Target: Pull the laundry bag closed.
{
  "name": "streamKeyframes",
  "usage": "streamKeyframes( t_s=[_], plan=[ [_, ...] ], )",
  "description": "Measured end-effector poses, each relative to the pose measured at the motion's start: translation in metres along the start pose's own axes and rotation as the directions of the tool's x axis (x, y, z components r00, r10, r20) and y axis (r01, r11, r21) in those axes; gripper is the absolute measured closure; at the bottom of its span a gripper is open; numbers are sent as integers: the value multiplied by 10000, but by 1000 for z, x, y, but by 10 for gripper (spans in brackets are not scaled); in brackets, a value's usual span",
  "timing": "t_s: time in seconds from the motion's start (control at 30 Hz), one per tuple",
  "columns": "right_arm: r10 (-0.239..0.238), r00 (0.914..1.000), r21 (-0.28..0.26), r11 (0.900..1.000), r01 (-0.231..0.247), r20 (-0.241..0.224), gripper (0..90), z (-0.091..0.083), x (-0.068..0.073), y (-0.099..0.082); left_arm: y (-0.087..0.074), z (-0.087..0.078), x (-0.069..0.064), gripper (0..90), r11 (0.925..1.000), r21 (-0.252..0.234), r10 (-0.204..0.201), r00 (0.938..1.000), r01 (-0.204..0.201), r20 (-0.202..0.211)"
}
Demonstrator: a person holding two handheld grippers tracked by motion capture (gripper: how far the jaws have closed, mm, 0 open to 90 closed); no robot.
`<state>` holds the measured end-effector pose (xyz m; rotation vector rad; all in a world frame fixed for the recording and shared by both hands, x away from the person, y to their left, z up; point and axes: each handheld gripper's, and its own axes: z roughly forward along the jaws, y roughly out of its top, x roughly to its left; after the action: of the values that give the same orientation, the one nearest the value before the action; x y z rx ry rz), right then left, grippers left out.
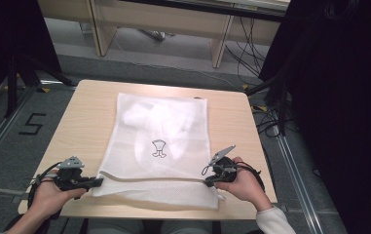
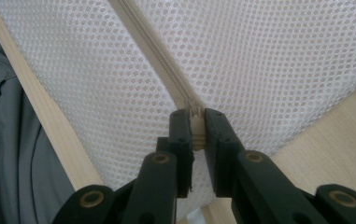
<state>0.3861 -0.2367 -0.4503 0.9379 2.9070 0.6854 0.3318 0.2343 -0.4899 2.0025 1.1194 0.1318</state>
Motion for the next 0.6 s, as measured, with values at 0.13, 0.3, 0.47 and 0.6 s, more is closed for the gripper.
streamKeyframes(
  t_s=[0.13, 0.3, 0.47, 0.6],
  plan=[
    [106, 9999, 62, 9999, -106, 1, 826, -1, 0, -1, 0, 0, 0, 862, 10000, 33, 9, 10000, -10, 84],
    [283, 9996, 181, 9994, -284, 72, 826, -2, -2, -4, 0, 0, 1, 862, 10000, 64, -27, 9998, 26, 178],
    [231, 9997, 243, 9994, -233, 85, 826, -3, -5, -6, 0, 0, 1, 862, 10000, 72, -35, 9998, 34, 178],
    [246, 9996, 261, 9993, -250, 146, 826, -3, -7, -8, -1, 1, 0, 862, 10000, -38, -76, 9999, 76, 115]
  ],
)
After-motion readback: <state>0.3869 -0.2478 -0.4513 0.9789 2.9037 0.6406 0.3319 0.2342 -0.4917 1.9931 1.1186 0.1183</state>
